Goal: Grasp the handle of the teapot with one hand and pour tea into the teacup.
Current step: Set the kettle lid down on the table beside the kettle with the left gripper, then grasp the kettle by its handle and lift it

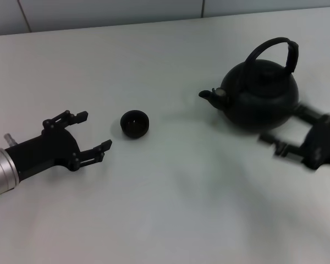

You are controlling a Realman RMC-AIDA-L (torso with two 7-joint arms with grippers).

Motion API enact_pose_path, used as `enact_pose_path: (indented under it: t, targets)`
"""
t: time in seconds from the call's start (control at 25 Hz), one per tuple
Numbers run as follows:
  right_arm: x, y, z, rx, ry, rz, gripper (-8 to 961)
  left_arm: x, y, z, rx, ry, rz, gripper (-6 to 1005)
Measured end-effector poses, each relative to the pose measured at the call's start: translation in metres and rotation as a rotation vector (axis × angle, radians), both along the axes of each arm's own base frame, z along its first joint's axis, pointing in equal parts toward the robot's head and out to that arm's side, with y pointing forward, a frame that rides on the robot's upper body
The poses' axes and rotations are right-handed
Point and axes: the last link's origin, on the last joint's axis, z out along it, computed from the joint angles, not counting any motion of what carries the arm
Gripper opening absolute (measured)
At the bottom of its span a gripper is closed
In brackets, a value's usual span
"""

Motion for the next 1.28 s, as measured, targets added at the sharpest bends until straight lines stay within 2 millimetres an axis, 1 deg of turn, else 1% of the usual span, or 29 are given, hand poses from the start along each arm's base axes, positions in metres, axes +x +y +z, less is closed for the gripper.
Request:
enact_pose_path:
  t: [0.12,0.24,0.44,0.64,0.84,1.28]
  targets:
    - [0.013,0.009,0.008,0.115,0.011,-0.109,815,0.000,-0.001,-0.001,-0.007,0.005,-0.003,859]
    - [0.021,0.023,0.005,0.197,-0.014,-0.188,815,0.001,0.000,-0.002,-0.014,0.011,-0.007,859]
    - [0.022,0.049,-0.007,0.236,-0.076,-0.243,815,0.002,0.000,-0.003,-0.018,0.014,-0.012,859]
    - [0.021,0.067,-0.012,0.240,-0.107,-0.277,814,0.001,-0.001,-0.004,-0.020,0.014,-0.009,860]
    - [0.021,0.073,-0.010,0.256,-0.113,-0.293,814,0.001,-0.001,-0.004,-0.021,0.014,-0.006,860]
    - [0.030,0.071,-0.001,0.295,-0.116,-0.336,816,0.001,-0.002,-0.006,-0.024,0.011,-0.005,860]
